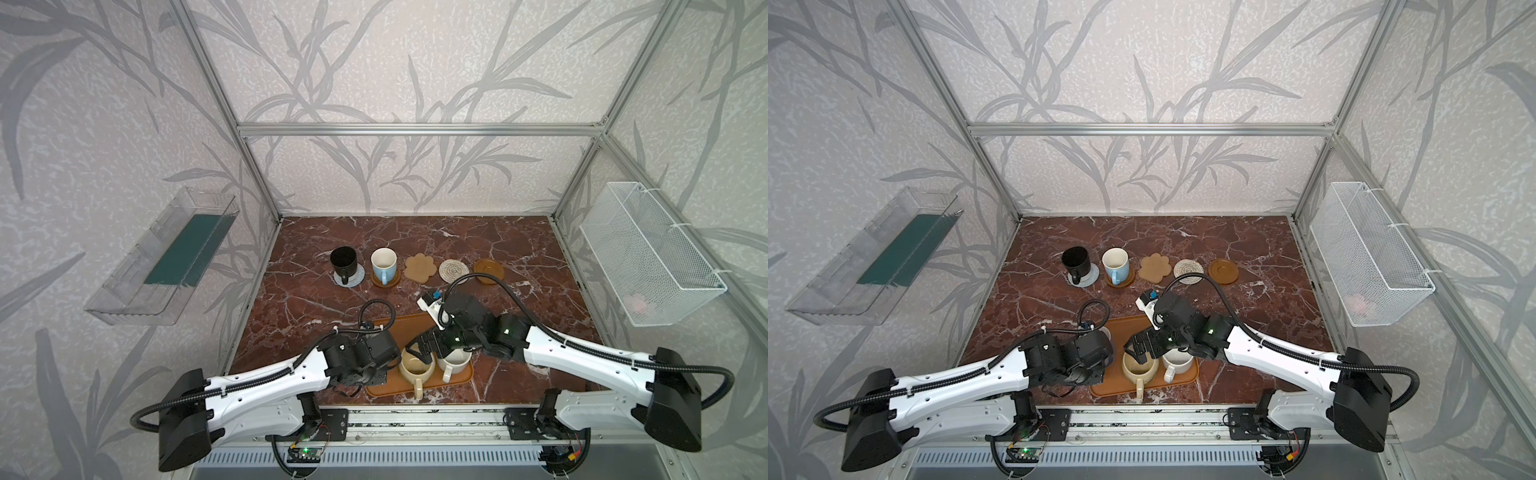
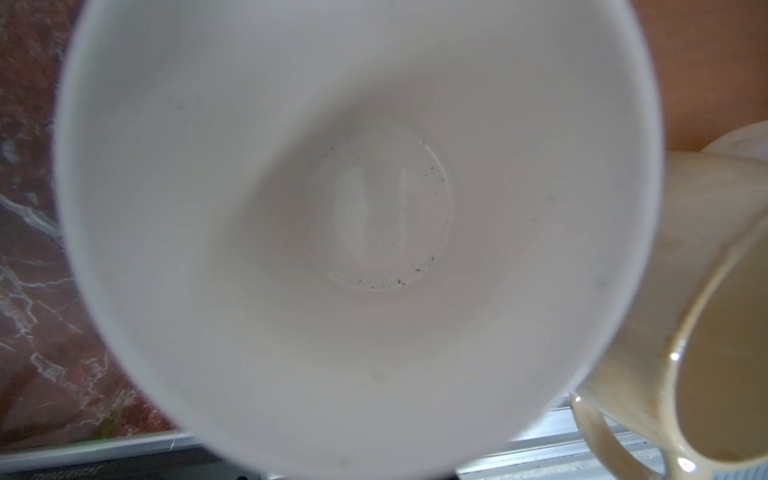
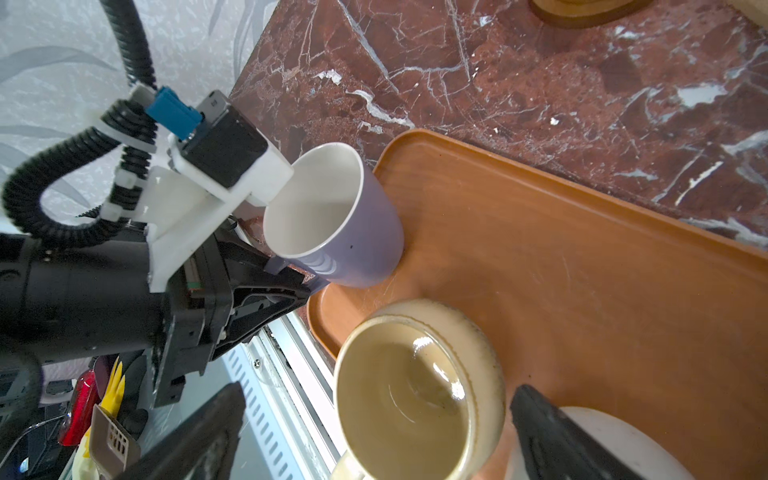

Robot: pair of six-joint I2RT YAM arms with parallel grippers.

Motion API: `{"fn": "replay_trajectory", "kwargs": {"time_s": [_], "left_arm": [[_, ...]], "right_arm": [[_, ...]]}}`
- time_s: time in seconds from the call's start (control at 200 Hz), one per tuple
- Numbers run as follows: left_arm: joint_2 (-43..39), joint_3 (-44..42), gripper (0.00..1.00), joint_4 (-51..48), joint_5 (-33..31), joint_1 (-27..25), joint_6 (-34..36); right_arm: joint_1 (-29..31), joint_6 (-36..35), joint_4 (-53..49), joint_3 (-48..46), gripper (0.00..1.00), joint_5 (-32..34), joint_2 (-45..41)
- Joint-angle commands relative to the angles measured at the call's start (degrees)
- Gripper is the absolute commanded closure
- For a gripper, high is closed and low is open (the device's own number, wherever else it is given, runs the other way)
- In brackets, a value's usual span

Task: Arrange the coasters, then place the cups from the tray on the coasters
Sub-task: 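Lift the purple mug with the left gripper and carry it toward the coasters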

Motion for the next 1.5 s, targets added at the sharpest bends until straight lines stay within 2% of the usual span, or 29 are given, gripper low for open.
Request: {"fn": "replay_trajectory", "kwargs": {"time_s": [0.0, 0.74, 0.935, 1.16, 1.495], "left_arm": [[-2.1, 2.9, 1.0, -2.1, -5.0, 0.0, 1.0], [-3.4, 11.0, 1.0, -6.5, -11.6, 0.4, 4.4], [-0.6, 15.8, 1.0, -7.7, -13.6, 0.6, 7.4], [3.2, 20.9, 1.0, -6.3, -14.2, 2.6, 11.9], [11.1, 29.8, 1.0, -2.1, -12.1, 8.1, 20.2]], "right_arm": [[0.5, -0.3, 1.9, 0.2, 0.01, -0.1, 0.3], [0.4, 0.5, 5.7, 0.0, 0.01, 3.6, -0.1], [-0.4, 1.3, 7.6, -0.8, 0.01, 5.4, -2.1], [-6.8, 2.3, 9.2, -1.3, 0.01, 2.5, -5.2], [-16.4, -0.6, 4.3, 2.0, 0.01, 1.5, -6.9]]}}
